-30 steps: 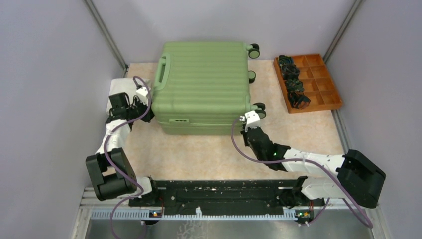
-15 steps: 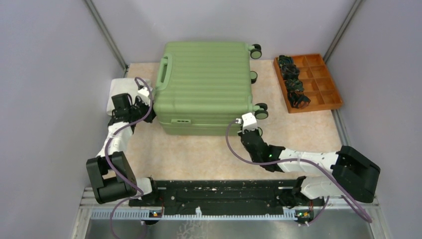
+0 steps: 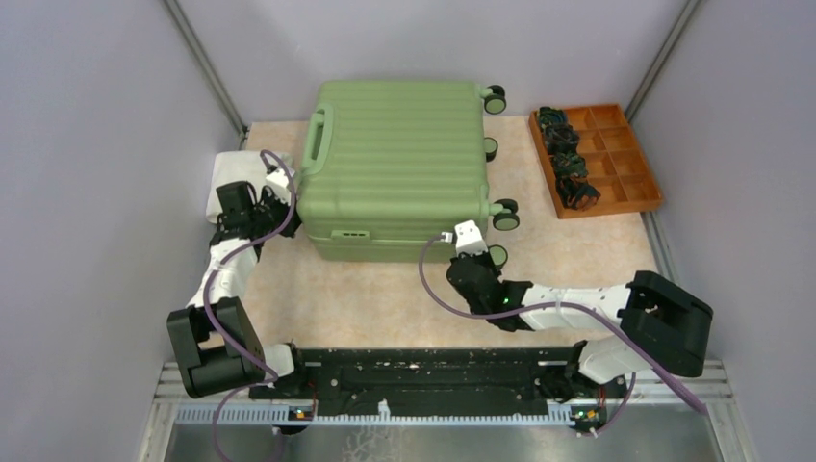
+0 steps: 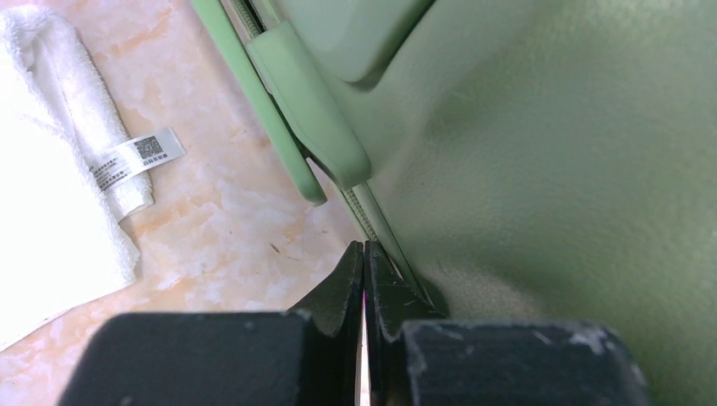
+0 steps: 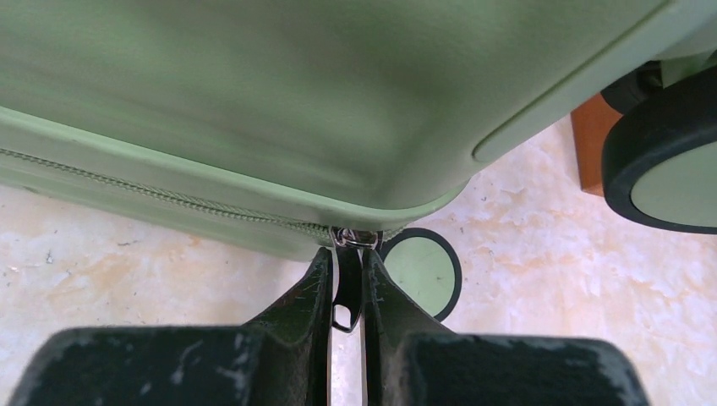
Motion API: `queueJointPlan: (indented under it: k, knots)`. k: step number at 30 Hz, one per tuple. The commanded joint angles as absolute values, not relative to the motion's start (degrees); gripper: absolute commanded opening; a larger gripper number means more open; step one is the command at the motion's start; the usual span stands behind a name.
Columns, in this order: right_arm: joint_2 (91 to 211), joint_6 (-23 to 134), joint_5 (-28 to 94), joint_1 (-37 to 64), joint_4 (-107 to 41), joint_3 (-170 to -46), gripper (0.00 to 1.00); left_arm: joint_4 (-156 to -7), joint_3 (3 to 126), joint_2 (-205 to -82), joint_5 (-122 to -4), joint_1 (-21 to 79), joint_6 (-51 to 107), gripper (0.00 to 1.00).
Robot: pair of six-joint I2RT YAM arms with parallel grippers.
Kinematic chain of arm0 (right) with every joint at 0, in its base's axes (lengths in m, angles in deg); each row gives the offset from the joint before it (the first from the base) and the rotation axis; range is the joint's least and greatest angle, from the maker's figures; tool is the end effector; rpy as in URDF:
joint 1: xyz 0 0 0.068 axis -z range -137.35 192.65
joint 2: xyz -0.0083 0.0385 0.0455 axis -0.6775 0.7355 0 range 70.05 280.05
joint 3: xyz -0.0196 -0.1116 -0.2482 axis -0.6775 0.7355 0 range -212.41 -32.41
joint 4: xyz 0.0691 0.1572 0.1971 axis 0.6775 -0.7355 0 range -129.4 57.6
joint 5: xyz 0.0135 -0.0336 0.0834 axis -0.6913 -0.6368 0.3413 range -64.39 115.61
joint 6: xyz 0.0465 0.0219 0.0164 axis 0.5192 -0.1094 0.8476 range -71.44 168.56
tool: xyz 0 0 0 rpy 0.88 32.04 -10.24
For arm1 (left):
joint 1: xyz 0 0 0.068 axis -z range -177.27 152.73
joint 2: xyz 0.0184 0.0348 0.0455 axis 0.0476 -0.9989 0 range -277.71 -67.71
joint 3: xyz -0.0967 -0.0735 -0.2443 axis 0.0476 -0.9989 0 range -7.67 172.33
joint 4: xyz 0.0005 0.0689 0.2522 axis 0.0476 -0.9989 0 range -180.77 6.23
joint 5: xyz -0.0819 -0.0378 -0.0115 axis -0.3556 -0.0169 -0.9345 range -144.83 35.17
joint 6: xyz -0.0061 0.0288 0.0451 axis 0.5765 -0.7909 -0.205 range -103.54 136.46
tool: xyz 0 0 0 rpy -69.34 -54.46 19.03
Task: Pack the luggage
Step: Zip the luggage at the center of the board.
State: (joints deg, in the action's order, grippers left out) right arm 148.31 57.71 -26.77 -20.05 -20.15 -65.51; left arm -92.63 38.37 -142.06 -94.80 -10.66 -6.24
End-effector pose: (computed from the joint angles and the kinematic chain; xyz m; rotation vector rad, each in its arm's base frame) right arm 0.1451 0.2198 0.1886 -0.3908 1.8712 -0.1461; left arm 0.2715 0.0412 0.2432 0.5334 2.0057 -0.3919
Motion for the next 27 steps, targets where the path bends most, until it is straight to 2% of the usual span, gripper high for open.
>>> queueJointPlan:
  k: [1,27]
  knots:
    - [152.6,60.9,1.4,-29.4,-3.3,-75.7,0.00,-95.9,36.7,-139.3,-109.7,-1.6,-8.6,0.04]
    - [165.6,64.1,12.8,-37.5,4.8,-92.5,0.00,-96.4,34.9,-138.0,-109.7,1.0,-9.5,0.04]
